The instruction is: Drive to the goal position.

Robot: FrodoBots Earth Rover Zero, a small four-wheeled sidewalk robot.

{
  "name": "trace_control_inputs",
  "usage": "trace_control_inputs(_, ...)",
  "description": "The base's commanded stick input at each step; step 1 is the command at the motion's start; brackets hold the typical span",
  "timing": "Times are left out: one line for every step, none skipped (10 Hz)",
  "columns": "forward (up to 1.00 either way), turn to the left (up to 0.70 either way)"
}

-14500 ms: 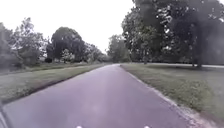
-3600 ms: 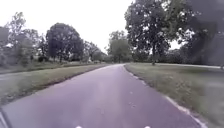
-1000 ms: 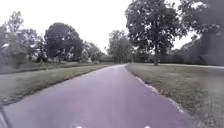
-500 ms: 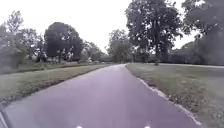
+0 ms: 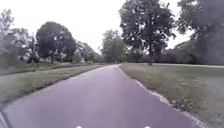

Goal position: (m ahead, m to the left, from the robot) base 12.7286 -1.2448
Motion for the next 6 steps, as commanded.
trace_control_inputs(0.70,0.00)
trace_control_inputs(0.70,0.00)
trace_control_inputs(0.70,0.00)
trace_control_inputs(0.70,0.00)
trace_control_inputs(0.70,0.00)
trace_control_inputs(0.70,0.00)
